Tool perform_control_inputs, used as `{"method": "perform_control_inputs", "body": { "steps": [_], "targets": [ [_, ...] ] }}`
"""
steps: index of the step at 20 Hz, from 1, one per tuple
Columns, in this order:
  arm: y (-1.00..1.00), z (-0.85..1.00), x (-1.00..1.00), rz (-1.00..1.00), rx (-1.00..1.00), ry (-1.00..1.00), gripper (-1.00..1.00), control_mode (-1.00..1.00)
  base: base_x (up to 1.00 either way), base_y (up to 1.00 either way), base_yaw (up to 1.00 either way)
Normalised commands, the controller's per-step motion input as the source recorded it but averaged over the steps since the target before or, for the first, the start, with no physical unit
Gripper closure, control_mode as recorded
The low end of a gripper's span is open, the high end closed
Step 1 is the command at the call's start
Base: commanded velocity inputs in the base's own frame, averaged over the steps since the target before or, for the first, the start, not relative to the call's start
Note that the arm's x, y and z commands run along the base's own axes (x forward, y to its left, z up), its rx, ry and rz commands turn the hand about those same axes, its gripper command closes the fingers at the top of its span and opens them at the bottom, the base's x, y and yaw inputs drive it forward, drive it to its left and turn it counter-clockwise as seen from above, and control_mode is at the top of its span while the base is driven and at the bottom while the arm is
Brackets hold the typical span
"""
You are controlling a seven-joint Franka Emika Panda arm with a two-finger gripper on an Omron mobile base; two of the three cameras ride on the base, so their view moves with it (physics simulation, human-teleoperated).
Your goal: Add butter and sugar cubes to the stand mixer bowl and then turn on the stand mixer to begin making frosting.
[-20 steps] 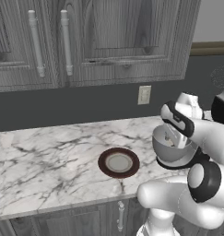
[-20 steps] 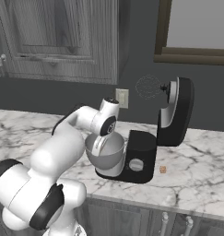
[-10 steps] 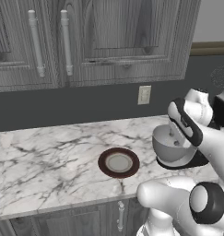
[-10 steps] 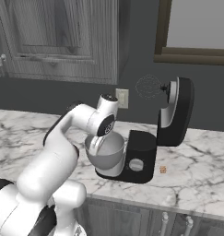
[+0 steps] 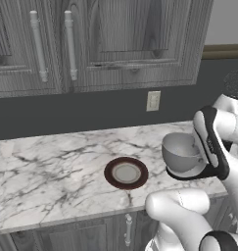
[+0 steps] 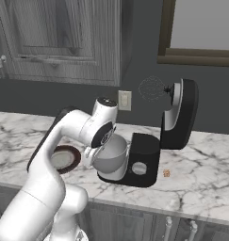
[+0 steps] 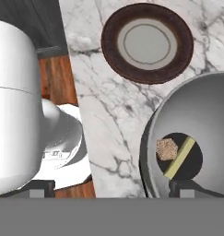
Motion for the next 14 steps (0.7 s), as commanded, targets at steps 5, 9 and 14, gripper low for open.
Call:
{"method": "perform_control_inputs", "body": {
  "steps": [5, 9, 14],
  "targets": [
    [-0.37, 0.05, -0.88, -0.10, 0.07, 0.00, -1.00, -1.00, 0.00, 0.00, 0.00],
    [-0.57, 0.00, -0.85, -0.11, 0.10, -0.02, -1.00, -1.00, 0.00, 0.00, 0.00],
    [-0.59, -0.07, -0.73, -0.13, 0.11, 0.00, -1.00, -1.00, 0.00, 0.00, 0.00]
  ]
}}
